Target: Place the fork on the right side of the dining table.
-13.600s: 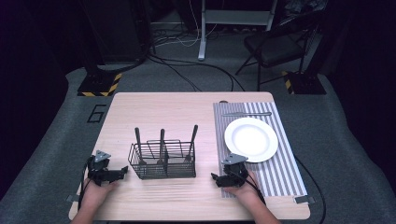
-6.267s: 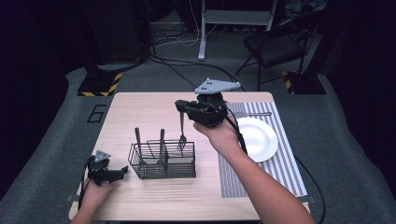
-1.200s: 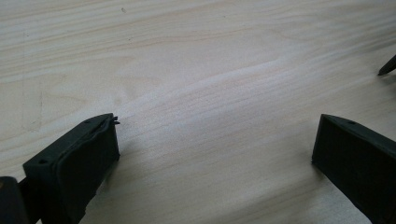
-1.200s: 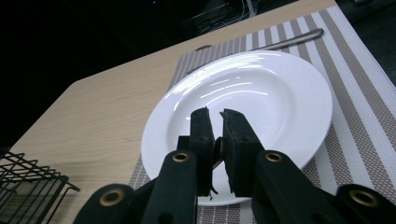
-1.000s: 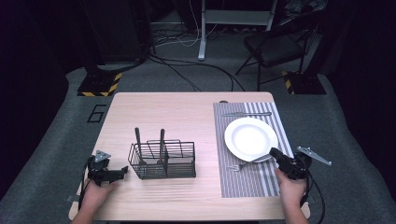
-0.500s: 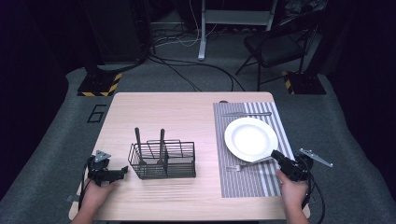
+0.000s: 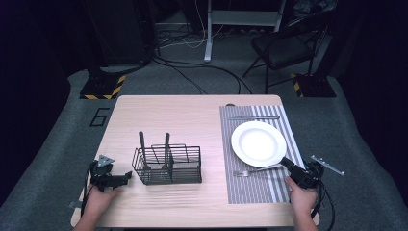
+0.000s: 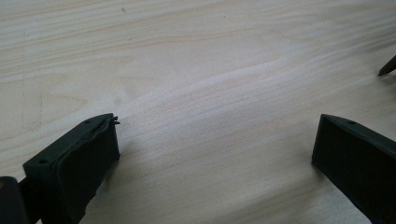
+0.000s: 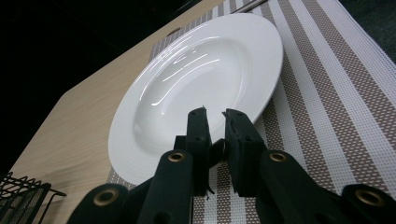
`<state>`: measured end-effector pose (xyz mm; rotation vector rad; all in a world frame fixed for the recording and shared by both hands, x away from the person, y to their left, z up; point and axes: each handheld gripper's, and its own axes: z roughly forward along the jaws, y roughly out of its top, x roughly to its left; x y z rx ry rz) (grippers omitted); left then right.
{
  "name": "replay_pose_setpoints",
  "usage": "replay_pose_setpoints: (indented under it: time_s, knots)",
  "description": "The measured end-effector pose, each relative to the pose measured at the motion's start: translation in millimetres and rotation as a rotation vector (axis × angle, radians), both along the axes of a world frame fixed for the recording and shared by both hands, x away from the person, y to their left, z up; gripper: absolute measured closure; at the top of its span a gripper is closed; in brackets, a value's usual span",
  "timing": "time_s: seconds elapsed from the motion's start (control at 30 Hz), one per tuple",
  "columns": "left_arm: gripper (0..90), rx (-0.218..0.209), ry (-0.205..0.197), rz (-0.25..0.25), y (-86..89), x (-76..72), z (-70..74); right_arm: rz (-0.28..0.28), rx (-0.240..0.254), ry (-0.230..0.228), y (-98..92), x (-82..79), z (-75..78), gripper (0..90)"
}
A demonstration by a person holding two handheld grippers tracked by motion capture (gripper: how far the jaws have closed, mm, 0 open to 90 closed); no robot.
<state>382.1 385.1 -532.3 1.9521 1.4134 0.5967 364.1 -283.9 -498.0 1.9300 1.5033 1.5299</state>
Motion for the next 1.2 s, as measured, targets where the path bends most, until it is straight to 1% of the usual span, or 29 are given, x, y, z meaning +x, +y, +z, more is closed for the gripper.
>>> replay_pose_setpoints:
  time_s: [0.03, 0.1, 0.13, 0.17, 0.2, 0.23, 0.27, 0.3, 0.33, 0.4, 0.57, 0.63, 0.7, 0.73, 0.77, 0.8, 0.87, 0.93, 1.07, 1.1, 1.2]
  knots:
    - [0.2, -0.001, -0.001, 0.001, -0.1, 0.0, -0.1, -0.002, -0.002, 0.001, -1.0, 0.7, -1.5, 80.0]
    - [0.2, -0.001, 0.0, 0.001, -0.1, 0.0, 0.0, -0.012, 0.015, 0.02, -1.9, 1.0, -3.2, 79.9]
    - [0.1, -0.001, 0.0, 0.0, 0.0, 0.0, 0.0, -0.012, 0.011, 0.015, -2.9, 2.0, -5.1, 79.8]
    - [0.2, -0.001, 0.0, 0.001, -0.1, 0.0, 0.0, -0.014, 0.017, 0.02, -3.5, 2.2, -6.3, 79.8]
    - [0.2, 0.0, 0.0, 0.0, 0.0, 0.0, 0.0, -0.019, 0.028, 0.034, -3.8, 2.1, -6.7, 79.7]
    - [0.1, 0.0, 0.0, 0.0, 0.0, 0.0, 0.0, -0.017, 0.024, 0.032, -4.8, 2.7, -8.4, 79.7]
    - [0.2, 0.0, 0.0, 0.001, -0.1, 0.0, 0.0, -0.03, 0.037, 0.048, -4.7, 3.0, -9.0, 79.6]
    - [0.1, 0.0, 0.0, 0.0, 0.0, 0.0, 0.0, -0.033, 0.046, 0.053, -5.1, 3.6, -9.8, 79.6]
    - [0.2, 0.0, 0.0, 0.0, 0.0, 0.0, 0.0, -0.032, 0.038, 0.05, -6.1, 4.6, -11.6, 79.5]
    - [0.2, 0.0, 0.0, 0.0, 0.0, 0.0, 0.0, -0.047, 0.05, 0.067, -6.2, 5.1, -12.6, 79.4]
    - [0.2, 0.0, 0.0, 0.0, 0.0, 0.0, 0.0, -0.049, 0.042, 0.071, -6.2, 5.7, -13.7, 79.2]
    - [0.2, 0.0, 0.0, 0.0, 0.0, 0.0, 0.0, -0.063, 0.049, 0.082, -5.7, 7.0, -14.4, 79.0]
    - [0.2, 0.0, 0.0, 0.0, 0.0, 0.0, 0.0, -0.062, 0.048, 0.091, -6.5, 7.2, -15.9, 78.8]
    - [0.2, 0.0, 0.0, 0.0, 0.0, 0.0, 0.0, -0.057, 0.037, 0.091, -7.4, 7.0, -17.1, 78.7]
    - [0.2, -0.001, 0.0, 0.001, -0.1, 0.0, 0.0, -0.062, 0.038, 0.098, -7.6, 7.0, -17.6, 78.7]
    - [0.2, 0.0, 0.0, 0.0, 0.0, 0.0, 0.0, -0.073, 0.048, 0.105, -7.0, 7.4, -17.5, 78.6]
    - [0.2, -0.001, -0.001, 0.001, -0.1, 0.0, 0.0, -0.071, 0.032, 0.109, -7.5, 7.1, -19.0, 78.3]
    - [0.2, -0.001, 0.0, 0.001, -0.1, 0.0, 0.0, -0.079, 0.034, 0.117, -6.8, 7.5, -19.0, 78.2]
    - [0.2, 0.0, 0.0, 0.0, 0.0, 0.0, 0.0, -0.085, 0.014, 0.137, -7.2, 8.3, -22.0, 77.9]
    - [0.2, 0.0, 0.0, 0.0, 0.0, 0.0, 0.0, -0.091, 0.02, 0.143, -6.6, 8.7, -22.1, 77.9]
    - [0.2, -0.001, -0.001, 0.001, -0.1, 0.0, -0.1, -0.09, 0.012, 0.147, -7.0, 9.1, -23.5, 77.9]
